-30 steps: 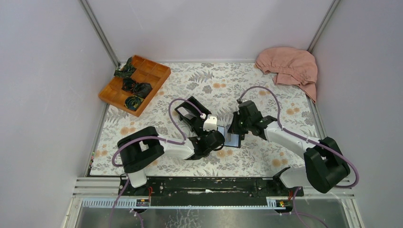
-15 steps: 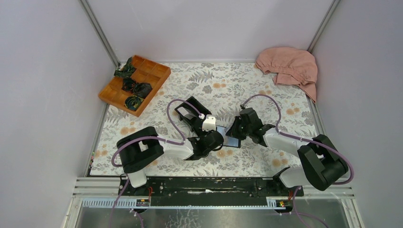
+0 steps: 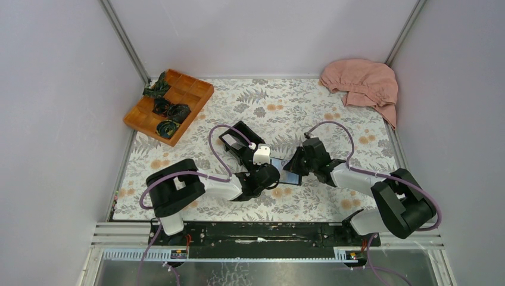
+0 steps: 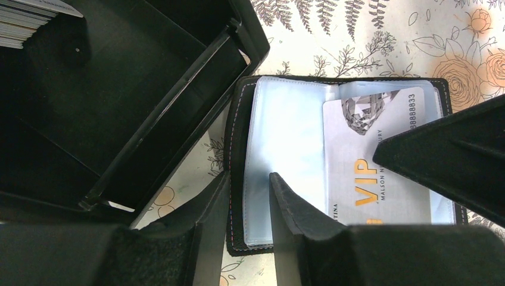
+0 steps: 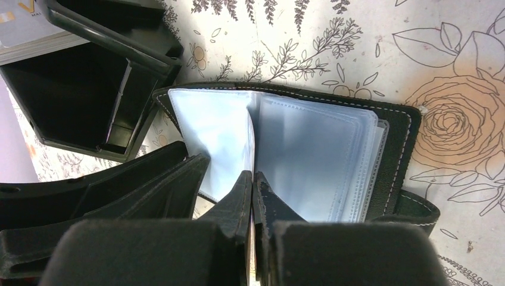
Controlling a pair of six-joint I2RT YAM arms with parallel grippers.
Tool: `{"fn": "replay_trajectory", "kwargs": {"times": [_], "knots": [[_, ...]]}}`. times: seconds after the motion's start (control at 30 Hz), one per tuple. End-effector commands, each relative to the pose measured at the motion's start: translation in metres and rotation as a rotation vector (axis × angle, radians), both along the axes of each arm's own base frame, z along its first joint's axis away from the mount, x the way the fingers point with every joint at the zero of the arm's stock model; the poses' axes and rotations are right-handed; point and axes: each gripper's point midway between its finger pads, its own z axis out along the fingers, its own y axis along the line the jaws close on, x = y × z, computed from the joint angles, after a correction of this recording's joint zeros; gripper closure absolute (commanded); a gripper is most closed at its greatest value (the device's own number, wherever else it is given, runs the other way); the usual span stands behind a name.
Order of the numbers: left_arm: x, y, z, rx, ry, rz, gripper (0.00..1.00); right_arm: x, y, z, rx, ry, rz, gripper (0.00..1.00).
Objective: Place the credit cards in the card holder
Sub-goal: Insert the credit card into the card holder.
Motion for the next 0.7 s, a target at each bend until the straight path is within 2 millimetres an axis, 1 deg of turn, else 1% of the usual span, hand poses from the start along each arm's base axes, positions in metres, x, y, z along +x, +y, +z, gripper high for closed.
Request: {"fn": "replay_trajectory", "kwargs": {"times": [0.0, 0.23, 0.67], "knots": [[-0.038, 0.040, -0.056, 0.185, 0.173, -0.049, 0.64, 0.002, -0.010, -0.014, -0.027, 0.005, -0.043, 1.00], [-0.041, 0.042, -0.059, 0.191, 0.181, -0.050, 0.65, -0.001, -0.015, -0.026, -0.038, 0.024, -0.065, 1.00], [-0.047, 0.048, -0.064, 0.211, 0.203, -0.054, 0.64, -0.008, -0.017, -0.054, -0.052, 0.083, -0.075, 1.00]]}}
